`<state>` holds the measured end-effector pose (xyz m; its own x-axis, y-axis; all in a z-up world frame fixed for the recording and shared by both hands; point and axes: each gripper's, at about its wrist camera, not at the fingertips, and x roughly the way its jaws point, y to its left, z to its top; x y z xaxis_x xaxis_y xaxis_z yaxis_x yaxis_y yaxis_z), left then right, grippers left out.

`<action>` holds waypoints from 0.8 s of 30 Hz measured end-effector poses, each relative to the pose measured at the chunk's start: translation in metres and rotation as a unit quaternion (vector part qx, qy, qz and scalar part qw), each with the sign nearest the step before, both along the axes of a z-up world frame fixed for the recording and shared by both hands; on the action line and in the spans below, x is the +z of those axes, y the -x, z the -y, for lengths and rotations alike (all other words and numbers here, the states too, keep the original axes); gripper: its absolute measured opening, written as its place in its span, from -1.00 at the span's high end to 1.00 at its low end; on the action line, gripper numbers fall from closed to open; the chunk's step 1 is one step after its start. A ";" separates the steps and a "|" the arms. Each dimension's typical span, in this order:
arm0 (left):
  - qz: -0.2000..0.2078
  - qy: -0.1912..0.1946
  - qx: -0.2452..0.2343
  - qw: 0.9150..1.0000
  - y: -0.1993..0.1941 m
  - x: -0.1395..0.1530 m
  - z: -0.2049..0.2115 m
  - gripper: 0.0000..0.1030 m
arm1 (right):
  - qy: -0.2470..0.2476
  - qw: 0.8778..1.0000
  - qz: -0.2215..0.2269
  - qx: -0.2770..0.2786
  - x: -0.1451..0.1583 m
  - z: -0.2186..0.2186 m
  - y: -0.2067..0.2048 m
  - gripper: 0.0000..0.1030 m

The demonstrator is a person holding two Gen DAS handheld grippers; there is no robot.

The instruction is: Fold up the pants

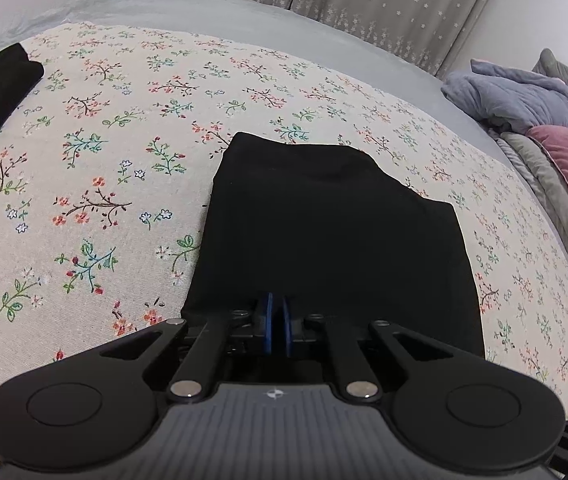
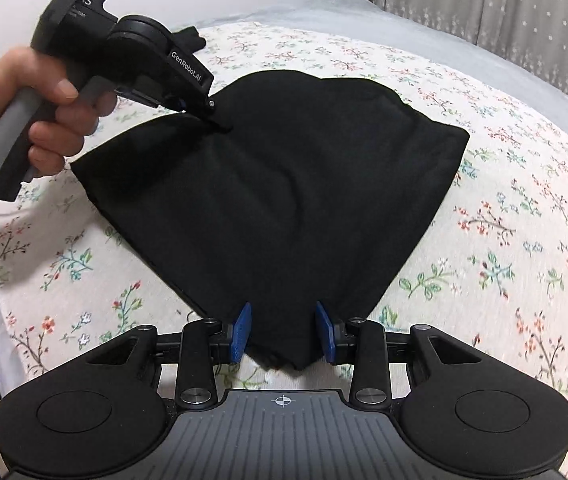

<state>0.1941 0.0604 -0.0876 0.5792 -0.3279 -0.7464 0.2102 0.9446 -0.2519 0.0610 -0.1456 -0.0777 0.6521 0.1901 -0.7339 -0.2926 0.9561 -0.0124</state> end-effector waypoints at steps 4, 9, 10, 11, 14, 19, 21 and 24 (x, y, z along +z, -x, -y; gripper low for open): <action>-0.011 0.007 0.001 1.000 -0.001 0.003 -0.006 0.63 | -0.006 1.000 -0.006 0.012 0.000 0.005 0.000 0.31; -0.022 0.051 0.046 0.997 -0.002 0.018 -0.035 0.13 | -0.012 0.999 -0.015 0.027 0.002 0.009 -0.003 0.26; -0.018 0.055 0.054 0.997 -0.002 0.021 -0.040 0.08 | -0.015 0.999 -0.018 0.032 0.003 0.010 -0.003 0.20; -0.016 0.057 0.061 0.996 -0.002 0.023 -0.045 -0.02 | -0.019 0.999 -0.021 0.036 0.003 0.011 -0.004 0.16; -0.026 0.073 0.066 0.995 -0.006 0.021 -0.051 -0.29 | -0.047 0.998 -0.027 0.033 0.010 0.019 -0.006 0.17; -0.052 0.093 0.070 0.992 -0.011 0.008 -0.049 -0.43 | -0.121 0.992 -0.028 -0.014 0.020 0.052 -0.016 0.17; -0.053 0.087 0.067 0.993 -0.012 0.006 -0.044 -0.53 | -0.148 0.988 -0.027 -0.037 0.022 0.064 -0.015 0.17; -0.056 0.075 0.060 0.994 -0.014 0.000 -0.036 -0.60 | -0.185 0.980 -0.029 -0.071 0.021 0.081 -0.020 0.17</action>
<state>0.2077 0.0964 -0.0873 0.5372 -0.3736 -0.7562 0.0600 0.9112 -0.4075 0.0806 -0.2265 -0.0568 0.6510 0.3594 -0.6686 -0.1458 0.9236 0.3546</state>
